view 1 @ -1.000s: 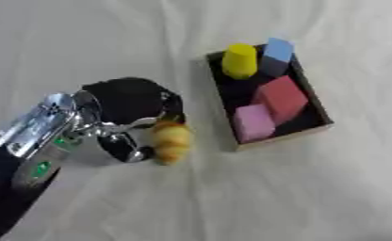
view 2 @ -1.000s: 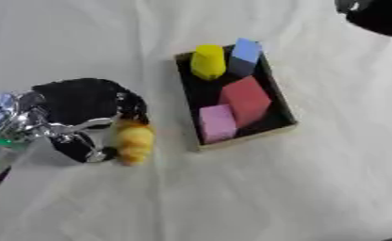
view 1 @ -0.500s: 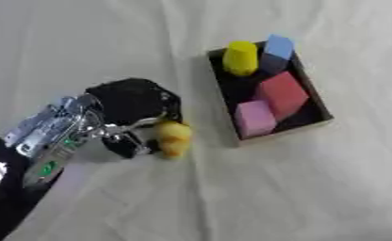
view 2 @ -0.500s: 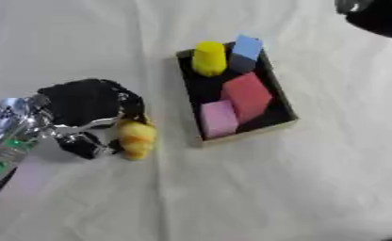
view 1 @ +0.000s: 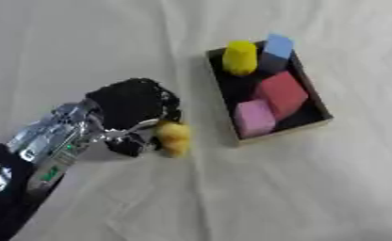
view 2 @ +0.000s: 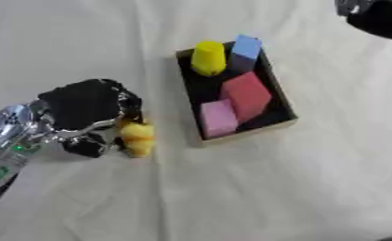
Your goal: Pick up objects on the table and place them in the box.
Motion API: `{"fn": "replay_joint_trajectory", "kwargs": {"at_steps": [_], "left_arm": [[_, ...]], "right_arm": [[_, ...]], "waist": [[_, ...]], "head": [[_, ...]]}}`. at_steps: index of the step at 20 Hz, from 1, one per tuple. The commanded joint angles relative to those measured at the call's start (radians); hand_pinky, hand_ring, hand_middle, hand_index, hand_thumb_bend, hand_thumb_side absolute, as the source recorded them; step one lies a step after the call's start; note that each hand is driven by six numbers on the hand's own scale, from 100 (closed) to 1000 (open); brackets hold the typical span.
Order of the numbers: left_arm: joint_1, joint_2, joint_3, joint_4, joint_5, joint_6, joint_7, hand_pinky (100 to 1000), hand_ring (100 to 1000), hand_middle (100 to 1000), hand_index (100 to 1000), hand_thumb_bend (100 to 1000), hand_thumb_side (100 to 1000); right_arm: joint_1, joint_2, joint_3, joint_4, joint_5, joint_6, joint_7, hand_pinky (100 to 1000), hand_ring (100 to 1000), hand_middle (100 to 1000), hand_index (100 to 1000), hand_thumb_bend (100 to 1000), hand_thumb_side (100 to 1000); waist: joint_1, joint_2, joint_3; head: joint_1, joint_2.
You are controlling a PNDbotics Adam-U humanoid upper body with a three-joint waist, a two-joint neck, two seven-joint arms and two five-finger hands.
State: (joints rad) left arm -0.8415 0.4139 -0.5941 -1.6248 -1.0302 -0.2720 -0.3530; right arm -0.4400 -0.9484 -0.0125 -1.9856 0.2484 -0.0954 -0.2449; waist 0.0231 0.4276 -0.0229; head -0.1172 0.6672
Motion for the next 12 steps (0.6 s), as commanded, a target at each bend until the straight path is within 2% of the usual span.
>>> {"fn": "replay_joint_trajectory", "kwargs": {"at_steps": [1, 3, 7, 12], "left_arm": [[-0.014, 0.026, 0.010, -0.099, 0.010, 0.013, -0.010, 692, 598, 534, 570, 140, 100], [-0.021, 0.030, 0.030, -0.173, 0.022, 0.037, -0.042, 689, 590, 530, 573, 112, 100], [-0.050, 0.019, 0.107, -0.298, 0.082, 0.103, -0.081, 686, 577, 520, 575, 100, 100], [-0.112, -0.028, 0.161, -0.331, 0.121, 0.156, -0.110, 684, 571, 510, 579, 100, 100]], "right_arm": [[-0.003, -0.023, -0.021, -0.014, -0.004, 0.003, -0.007, 873, 788, 641, 803, 100, 100], [-0.001, -0.023, -0.022, -0.014, -0.004, 0.003, -0.010, 873, 788, 640, 803, 100, 100], [-0.001, -0.021, -0.023, -0.014, -0.005, 0.003, -0.011, 873, 788, 640, 803, 100, 100], [-0.025, -0.019, -0.016, -0.014, -0.015, -0.004, -0.004, 872, 789, 641, 803, 100, 100]], "waist": [[0.010, -0.023, 0.002], [0.010, -0.023, 0.004], [0.008, -0.024, 0.004], [0.012, -0.022, -0.018]], "head": [[-0.006, -0.004], [-0.007, -0.005], [0.001, -0.009], [0.024, -0.018]]}}
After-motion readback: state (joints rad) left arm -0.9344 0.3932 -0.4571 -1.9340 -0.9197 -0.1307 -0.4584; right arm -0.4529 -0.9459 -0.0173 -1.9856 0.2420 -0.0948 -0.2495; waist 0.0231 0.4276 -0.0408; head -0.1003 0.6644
